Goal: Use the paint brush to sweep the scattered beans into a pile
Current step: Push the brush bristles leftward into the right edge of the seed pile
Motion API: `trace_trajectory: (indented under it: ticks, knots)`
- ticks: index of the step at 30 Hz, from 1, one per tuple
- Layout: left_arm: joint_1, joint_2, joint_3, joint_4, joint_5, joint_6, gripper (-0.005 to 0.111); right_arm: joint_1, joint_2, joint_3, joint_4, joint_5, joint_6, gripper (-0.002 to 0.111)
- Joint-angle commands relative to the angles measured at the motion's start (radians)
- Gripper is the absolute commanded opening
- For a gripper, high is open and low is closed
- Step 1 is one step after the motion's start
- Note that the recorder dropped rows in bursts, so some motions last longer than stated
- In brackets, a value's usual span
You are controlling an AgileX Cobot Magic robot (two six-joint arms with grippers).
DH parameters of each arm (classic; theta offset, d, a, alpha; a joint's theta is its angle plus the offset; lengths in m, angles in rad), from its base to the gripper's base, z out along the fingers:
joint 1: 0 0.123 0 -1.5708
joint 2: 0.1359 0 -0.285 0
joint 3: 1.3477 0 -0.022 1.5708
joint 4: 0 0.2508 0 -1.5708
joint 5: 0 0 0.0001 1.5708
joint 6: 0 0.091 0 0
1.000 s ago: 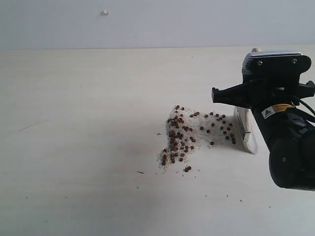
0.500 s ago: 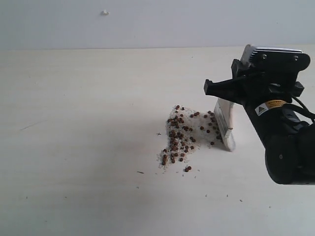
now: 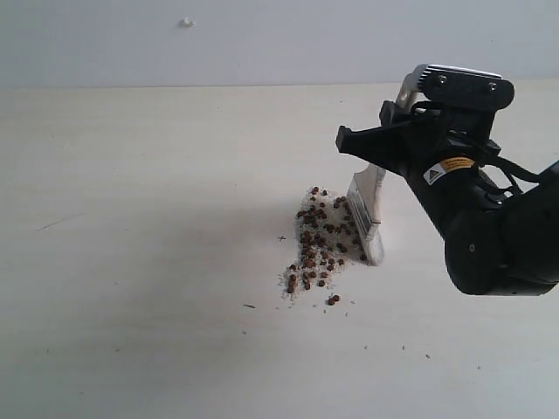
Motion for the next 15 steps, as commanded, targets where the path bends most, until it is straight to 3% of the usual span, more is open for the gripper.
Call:
trace_trajectory:
  ticks: [1, 15]
  knots:
    - [0.002, -0.004, 0.002, -0.003, 0.004, 0.001, 0.000, -0.002, 0.017, -0.005, -0.018, 0.028, 0.046, 0.000]
    - [0.002, -0.004, 0.002, -0.003, 0.004, 0.001, 0.000, -0.002, 0.019, -0.005, -0.059, 0.032, 0.150, 0.000]
